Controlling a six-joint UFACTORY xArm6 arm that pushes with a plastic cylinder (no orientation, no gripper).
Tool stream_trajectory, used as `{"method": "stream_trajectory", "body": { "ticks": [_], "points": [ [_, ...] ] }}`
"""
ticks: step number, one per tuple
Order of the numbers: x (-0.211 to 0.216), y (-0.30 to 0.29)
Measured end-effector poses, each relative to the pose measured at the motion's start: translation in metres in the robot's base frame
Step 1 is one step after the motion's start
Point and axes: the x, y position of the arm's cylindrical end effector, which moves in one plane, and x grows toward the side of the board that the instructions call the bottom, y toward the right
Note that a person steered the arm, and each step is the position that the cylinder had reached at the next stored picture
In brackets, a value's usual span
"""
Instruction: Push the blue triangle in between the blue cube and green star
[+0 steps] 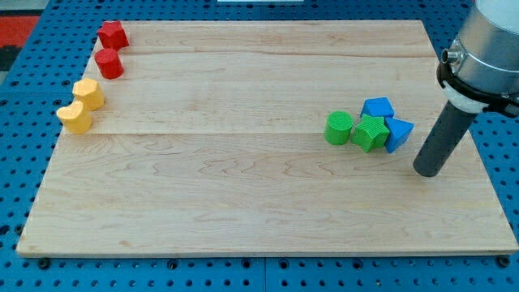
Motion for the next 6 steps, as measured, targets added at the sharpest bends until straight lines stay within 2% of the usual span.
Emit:
{"method": "stream_trajectory", "body": {
  "ticks": [2, 3, 4, 5, 6],
  "points": [
    [0.0, 0.013],
    [-0.016, 0.045],
    [-0.052, 0.042],
    [-0.054, -0.028],
    [-0.054, -0.059]
  ]
}}
